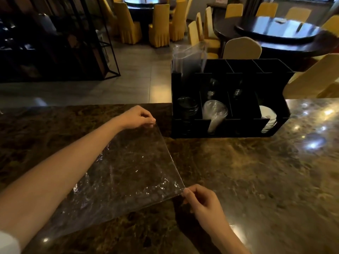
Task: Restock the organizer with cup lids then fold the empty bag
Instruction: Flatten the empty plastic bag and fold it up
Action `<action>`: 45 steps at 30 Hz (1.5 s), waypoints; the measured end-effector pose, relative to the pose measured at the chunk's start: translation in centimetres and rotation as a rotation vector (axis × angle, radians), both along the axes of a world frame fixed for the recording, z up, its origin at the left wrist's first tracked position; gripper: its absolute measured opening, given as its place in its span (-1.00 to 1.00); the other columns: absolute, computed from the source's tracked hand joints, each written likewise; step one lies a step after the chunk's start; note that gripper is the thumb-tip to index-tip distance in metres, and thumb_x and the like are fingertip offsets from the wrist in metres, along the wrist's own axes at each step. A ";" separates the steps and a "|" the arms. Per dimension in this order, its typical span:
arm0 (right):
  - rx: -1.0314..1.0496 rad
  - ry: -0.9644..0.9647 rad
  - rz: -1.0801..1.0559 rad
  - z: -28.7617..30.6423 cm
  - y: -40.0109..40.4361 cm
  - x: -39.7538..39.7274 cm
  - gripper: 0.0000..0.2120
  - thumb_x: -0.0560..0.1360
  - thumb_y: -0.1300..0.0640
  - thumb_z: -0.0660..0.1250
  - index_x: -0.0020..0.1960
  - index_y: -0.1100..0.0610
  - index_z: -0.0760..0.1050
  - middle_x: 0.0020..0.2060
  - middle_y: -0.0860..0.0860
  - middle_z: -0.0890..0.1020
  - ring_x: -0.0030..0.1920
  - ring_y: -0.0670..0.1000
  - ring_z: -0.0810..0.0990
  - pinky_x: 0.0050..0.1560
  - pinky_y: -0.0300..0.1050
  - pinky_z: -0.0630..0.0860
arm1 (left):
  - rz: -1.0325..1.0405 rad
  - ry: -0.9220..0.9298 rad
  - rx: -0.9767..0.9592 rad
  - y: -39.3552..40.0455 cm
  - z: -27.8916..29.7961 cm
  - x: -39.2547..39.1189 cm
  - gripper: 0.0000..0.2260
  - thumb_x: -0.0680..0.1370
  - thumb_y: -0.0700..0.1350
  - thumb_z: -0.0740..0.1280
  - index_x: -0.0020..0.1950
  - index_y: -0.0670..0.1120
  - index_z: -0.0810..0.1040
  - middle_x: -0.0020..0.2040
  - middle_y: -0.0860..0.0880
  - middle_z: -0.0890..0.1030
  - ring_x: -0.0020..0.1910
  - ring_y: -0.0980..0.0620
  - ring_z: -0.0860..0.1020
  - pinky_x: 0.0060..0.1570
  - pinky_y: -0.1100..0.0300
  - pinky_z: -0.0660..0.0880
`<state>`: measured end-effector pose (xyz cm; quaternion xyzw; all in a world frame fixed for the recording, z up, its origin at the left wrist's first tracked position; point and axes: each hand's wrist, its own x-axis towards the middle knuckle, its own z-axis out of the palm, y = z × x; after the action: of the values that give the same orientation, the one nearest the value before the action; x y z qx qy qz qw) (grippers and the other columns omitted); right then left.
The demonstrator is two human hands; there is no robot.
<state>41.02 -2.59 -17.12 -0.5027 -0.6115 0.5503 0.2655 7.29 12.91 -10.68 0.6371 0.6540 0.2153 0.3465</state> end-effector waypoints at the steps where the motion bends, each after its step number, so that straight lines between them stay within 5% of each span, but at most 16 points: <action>1: 0.011 -0.007 0.001 -0.1 0.0 0.3 -0.79 0.61 -0.08 0.35 -0.14 -0.04 0.64 -0.28 0.02 0.69 -0.36 -0.07 0.58 -0.33 -0.14 0.45 | -0.002 0.027 -0.008 0.0 -0.4 0.1 -0.89 0.59 0.03 0.37 -0.03 0.09 0.70 -0.13 0.12 0.74 -0.13 0.20 0.69 -0.09 0.22 0.52; 7: -0.023 -0.062 -0.005 -0.4 0.5 0.9 -0.77 0.61 -0.05 0.36 -0.16 0.01 0.64 -0.29 0.04 0.70 -0.42 -0.06 0.62 -0.35 -0.19 0.52 | 0.041 0.162 0.036 -0.1 -2.1 1.6 -0.82 0.61 0.05 0.34 0.02 0.02 0.70 -0.11 0.09 0.71 -0.16 0.18 0.63 -0.05 0.20 0.57; 10: -0.031 -0.153 0.029 -0.5 0.6 1.0 -0.70 0.61 -0.09 0.36 -0.22 0.03 0.62 -0.42 -0.06 0.67 -0.48 -0.12 0.61 -0.38 -0.20 0.52 | 0.065 0.234 0.064 -1.0 -2.4 2.2 -0.76 0.64 0.06 0.28 0.21 0.00 0.63 0.06 0.03 0.64 -0.08 0.21 0.54 -0.14 0.31 0.45; 12: 0.049 -0.298 0.062 -0.6 0.7 1.1 -0.60 0.60 -0.19 0.33 -0.28 0.05 0.59 -0.47 -0.04 0.64 -0.47 -0.12 0.60 -0.35 -0.17 0.52 | 0.076 0.267 0.053 -1.9 -2.0 2.8 -0.69 0.68 0.08 0.19 0.31 -0.01 0.57 0.12 0.03 0.59 0.04 0.11 0.55 -0.03 0.21 0.47; 16: 0.353 -0.719 0.050 -0.8 1.4 1.1 -0.52 0.59 -0.31 0.21 -0.28 0.03 0.49 -0.49 -0.05 0.54 -0.45 -0.10 0.51 -0.40 -0.14 0.41 | 0.113 0.278 0.075 -5.5 -1.5 4.5 -0.68 0.70 0.05 0.08 0.02 0.00 0.60 0.02 0.00 0.62 0.07 -0.04 0.58 0.06 -0.01 0.49; 19: 0.650 -0.622 0.018 -0.2 2.4 -0.5 -0.74 0.62 -0.07 0.32 -0.22 -0.02 0.50 -0.35 -0.13 0.52 -0.31 -0.06 0.50 -0.32 -0.19 0.33 | 0.207 0.443 0.102 -9.9 -3.7 6.6 -0.60 0.69 0.06 0.09 0.43 -0.09 0.47 0.43 -0.08 0.48 0.45 -0.08 0.38 0.42 -0.04 0.31; 21: 0.806 -0.531 0.060 -0.1 3.4 -2.9 -0.87 0.62 0.03 0.31 0.01 0.02 0.63 -0.12 -0.09 0.63 -0.08 -0.05 0.56 -0.14 -0.26 0.40 | 0.286 0.521 0.091 -12.6 -5.4 8.3 -0.53 0.69 0.08 0.05 0.53 -0.11 0.33 0.56 -0.08 0.33 0.57 -0.08 0.19 0.52 -0.05 0.15; 23: 0.844 -0.530 0.147 -0.3 4.5 -6.1 -0.73 0.65 0.04 0.26 0.29 0.06 0.60 0.21 -0.01 0.64 0.24 -0.01 0.55 0.19 -0.21 0.49 | 0.343 0.564 0.055 -14.6 -6.8 9.7 -0.49 0.69 0.11 -0.01 0.58 -0.09 0.23 0.61 -0.05 0.21 0.61 -0.06 0.06 0.55 -0.08 0.06; 26: 0.863 -0.576 0.322 -1.1 5.4 -10.2 -0.57 0.69 0.02 0.16 0.51 0.12 0.41 0.52 0.09 0.42 0.56 0.08 0.31 0.55 -0.03 0.23 | 0.405 0.613 0.029 -16.6 -8.2 10.9 -0.47 0.67 0.13 -0.12 0.61 -0.06 0.11 0.64 -0.04 0.08 0.63 -0.04 -0.06 0.55 -0.08 -0.06; 32: 0.792 -0.709 0.561 -4.4 6.0 -11.9 -0.44 0.71 -0.19 -0.15 0.66 -0.03 0.01 0.66 -0.01 0.03 0.64 0.00 -0.11 0.61 0.02 -0.11 | 0.492 0.615 -0.014 -19.1 -10.4 9.9 -0.43 0.65 0.18 -0.19 0.63 0.00 0.03 0.65 -0.02 0.02 0.63 -0.05 -0.07 0.56 -0.11 -0.08; 45: 0.787 -0.774 0.544 -4.6 6.0 -11.8 -0.42 0.67 -0.27 -0.19 0.66 -0.15 -0.09 0.65 -0.08 -0.06 0.64 -0.02 -0.17 0.63 0.03 -0.14 | 0.700 0.673 -0.014 -27.5 -12.3 3.1 -0.43 0.65 0.26 -0.21 0.63 0.09 -0.05 0.65 0.05 -0.02 0.62 0.00 -0.08 0.57 -0.03 -0.06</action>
<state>29.20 3.39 -21.74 -0.3563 -0.9271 0.1089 0.0403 10.38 -14.55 -22.93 0.4108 0.9062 0.0967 0.0267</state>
